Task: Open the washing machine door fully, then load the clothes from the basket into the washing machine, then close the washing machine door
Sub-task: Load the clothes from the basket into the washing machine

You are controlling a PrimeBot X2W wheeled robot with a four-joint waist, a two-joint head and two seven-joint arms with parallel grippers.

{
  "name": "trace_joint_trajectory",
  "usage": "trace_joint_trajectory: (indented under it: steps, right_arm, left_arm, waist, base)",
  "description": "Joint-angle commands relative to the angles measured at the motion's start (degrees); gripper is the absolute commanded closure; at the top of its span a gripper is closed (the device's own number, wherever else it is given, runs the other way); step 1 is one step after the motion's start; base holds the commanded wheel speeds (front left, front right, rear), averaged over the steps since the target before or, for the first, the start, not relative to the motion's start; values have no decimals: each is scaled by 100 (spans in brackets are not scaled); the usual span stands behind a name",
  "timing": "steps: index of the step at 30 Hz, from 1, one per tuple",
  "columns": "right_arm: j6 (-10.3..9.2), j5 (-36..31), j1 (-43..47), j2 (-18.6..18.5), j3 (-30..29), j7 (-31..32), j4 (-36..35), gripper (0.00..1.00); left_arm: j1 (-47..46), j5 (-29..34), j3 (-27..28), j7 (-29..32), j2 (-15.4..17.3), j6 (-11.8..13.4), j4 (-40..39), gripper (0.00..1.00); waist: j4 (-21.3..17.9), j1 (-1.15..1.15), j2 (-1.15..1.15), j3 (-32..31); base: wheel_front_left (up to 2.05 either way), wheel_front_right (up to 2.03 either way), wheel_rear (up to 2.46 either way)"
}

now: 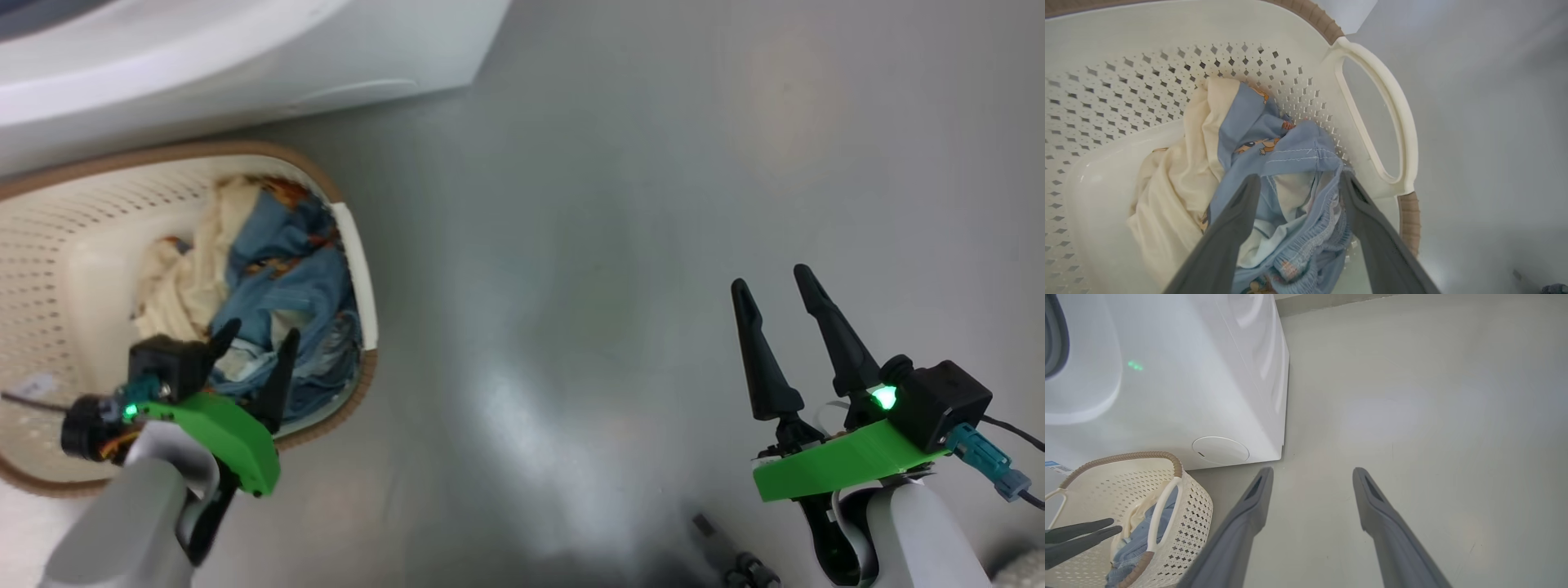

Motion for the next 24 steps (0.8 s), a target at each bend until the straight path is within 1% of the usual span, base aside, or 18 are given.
trace_joint_trajectory:
  steps: [1, 5, 8, 11, 14, 19, 24]
  right_arm:
    - [17, 80, 36, -15, 161, -69, -137, 0]
    - [17, 174, -4, -15, 254, -69, -129, 0]
    - [17, 268, -41, -15, 326, -69, -121, 0]
    - [17, 341, -76, -15, 365, -69, -112, 0]
    - [17, 403, -97, -15, 382, -69, -125, 0]
    - [17, 494, -133, -15, 425, -69, -122, 0]
    - [17, 591, -143, -15, 470, -69, -107, 0]
  left_arm:
    - [-85, -92, 18, 38, 235, -17, 16, 0]
    - [-371, -375, -369, 244, 413, -17, 217, 0]
    - [-562, -513, -641, 524, 548, -17, 400, 0]
    - [-772, -559, -861, 790, 688, -17, 604, 0]
    - [-1004, -505, -1003, 893, 793, -17, 806, 0]
    - [-1270, -426, -1094, 1032, 807, -17, 1113, 0]
    - [-1433, -533, -1116, 1289, 702, -17, 1446, 0]
  waist:
    - [-264, 0, 0, 309]
    - [-391, 0, 0, 470]
    - [-486, 0, 0, 581]
    - [-571, 0, 0, 692]
    - [-650, 0, 0, 792]
    - [-745, 0, 0, 897]
    - [-816, 0, 0, 942]
  base:
    - [0, 0, 0]
    - [0, 0, 0]
    - [0, 0, 0]
    - [0, 0, 0]
    - [0, 0, 0]
    - [0, 0, 0]
    - [0, 0, 0]
